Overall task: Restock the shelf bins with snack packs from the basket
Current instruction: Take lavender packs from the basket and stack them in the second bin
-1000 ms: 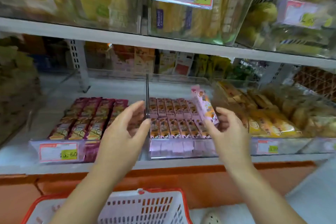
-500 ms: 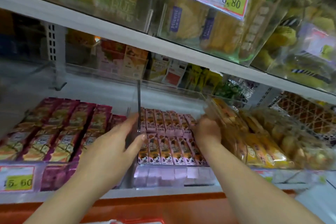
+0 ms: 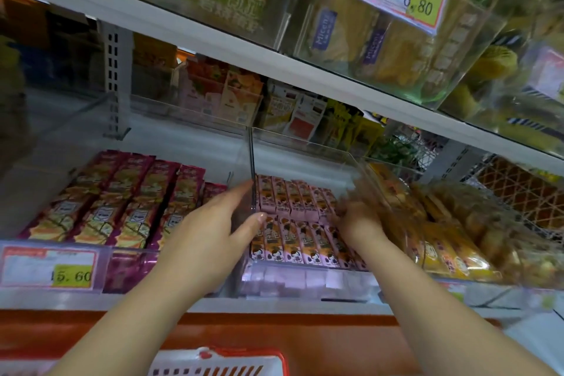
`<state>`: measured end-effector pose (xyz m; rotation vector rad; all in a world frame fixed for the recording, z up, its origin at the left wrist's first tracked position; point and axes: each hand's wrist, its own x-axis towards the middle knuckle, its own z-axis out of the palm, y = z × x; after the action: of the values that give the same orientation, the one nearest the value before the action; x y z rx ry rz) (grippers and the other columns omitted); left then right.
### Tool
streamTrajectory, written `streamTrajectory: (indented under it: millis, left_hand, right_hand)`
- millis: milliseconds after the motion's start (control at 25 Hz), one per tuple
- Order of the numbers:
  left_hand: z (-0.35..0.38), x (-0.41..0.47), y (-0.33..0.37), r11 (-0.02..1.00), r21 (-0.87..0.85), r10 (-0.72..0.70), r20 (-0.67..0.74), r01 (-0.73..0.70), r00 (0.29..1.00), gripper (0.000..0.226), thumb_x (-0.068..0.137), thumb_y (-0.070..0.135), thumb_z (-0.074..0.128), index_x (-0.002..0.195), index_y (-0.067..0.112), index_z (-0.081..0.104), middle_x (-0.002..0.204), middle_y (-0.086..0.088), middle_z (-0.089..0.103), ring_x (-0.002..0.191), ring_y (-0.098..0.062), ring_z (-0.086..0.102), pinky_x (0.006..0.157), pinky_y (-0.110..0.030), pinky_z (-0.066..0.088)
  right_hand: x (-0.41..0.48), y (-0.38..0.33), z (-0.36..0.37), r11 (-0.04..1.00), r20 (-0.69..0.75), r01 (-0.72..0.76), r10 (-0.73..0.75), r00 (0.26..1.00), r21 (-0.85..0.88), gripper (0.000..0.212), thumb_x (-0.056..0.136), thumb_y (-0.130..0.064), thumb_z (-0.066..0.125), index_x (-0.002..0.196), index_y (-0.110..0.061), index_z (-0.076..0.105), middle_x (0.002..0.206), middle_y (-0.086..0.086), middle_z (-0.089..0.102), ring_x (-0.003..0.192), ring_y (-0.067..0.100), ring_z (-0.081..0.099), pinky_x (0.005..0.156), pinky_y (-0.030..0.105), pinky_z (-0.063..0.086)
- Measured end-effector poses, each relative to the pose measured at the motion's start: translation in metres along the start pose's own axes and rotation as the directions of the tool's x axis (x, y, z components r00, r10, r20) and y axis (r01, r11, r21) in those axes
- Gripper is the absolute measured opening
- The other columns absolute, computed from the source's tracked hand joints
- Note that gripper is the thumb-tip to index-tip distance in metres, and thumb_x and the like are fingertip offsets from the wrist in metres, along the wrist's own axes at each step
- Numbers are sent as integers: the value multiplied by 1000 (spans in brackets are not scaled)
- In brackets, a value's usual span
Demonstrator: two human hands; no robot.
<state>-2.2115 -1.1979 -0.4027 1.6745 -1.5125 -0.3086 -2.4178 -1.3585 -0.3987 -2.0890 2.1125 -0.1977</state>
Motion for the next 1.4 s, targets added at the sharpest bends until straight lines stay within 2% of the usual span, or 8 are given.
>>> streamTrajectory:
  millis: [120,280,440,560,760,1000,1320,1400]
  left_hand:
    - [-12,-21,2,978,-205,25,-115,-49,993,48,92,31,59,138,36,46,136,17,52,117,6,49,94,-5,39]
    - [-14,-107,-27,946,-316,-57,-368,-67,928,27,89,13,57,113,22,67,109,11,67,101,1,62,84,-9,45]
    - [33,-202,-118,808,-308,-520,28,502,854,25,90,19,57,107,35,66,108,12,70,91,-1,63,85,-18,49]
    - [64,-266,-167,650,-172,-685,288,740,669,27,95,13,51,118,22,63,105,0,69,62,-1,53,58,-8,41]
    - [73,-302,-195,509,-131,-775,361,851,519,25,97,17,45,113,27,61,56,7,56,50,-15,41,48,-23,37]
    - [77,-304,-189,470,-81,-777,434,879,456,27,98,20,43,116,32,58,70,-3,61,57,-21,51,56,-35,51]
    - [85,-276,-177,250,-384,-772,475,889,422,37,95,29,55,123,4,58,63,0,61,51,-9,53,49,-20,44]
    - [80,-268,-171,140,-494,-773,488,858,407,41,93,31,60,124,5,57,112,-23,49,102,-24,55,67,-26,56]
  right_hand:
    - [-45,-1,-7,930,-276,198,-111,955,311,27,95,-15,53,120,-14,61,114,10,66,98,21,61,78,24,43]
    - [-167,-15,28,474,-695,637,-71,715,608,36,91,0,48,107,-31,59,102,1,65,99,12,61,88,19,46]
    - [-247,-12,169,606,-16,223,-327,945,764,34,93,-2,45,103,-31,61,104,-12,60,96,9,58,87,25,47]
    - [-258,26,278,902,562,70,-325,760,427,28,95,-8,45,118,-21,54,121,3,58,106,21,57,91,28,42]
    - [-253,44,328,957,622,-146,-44,782,252,62,86,-29,66,139,-16,37,119,8,63,100,26,61,81,30,47]
    - [-258,36,349,993,577,-119,86,812,19,78,82,-43,66,145,-16,29,125,10,60,121,32,51,95,37,45]
    - [-306,15,305,874,436,11,-253,863,486,52,79,-17,67,128,-23,54,106,-1,57,102,19,53,81,24,43]
    - [-316,13,290,844,393,113,-358,847,524,51,81,-17,68,128,-28,54,101,-6,50,95,8,49,77,10,35]
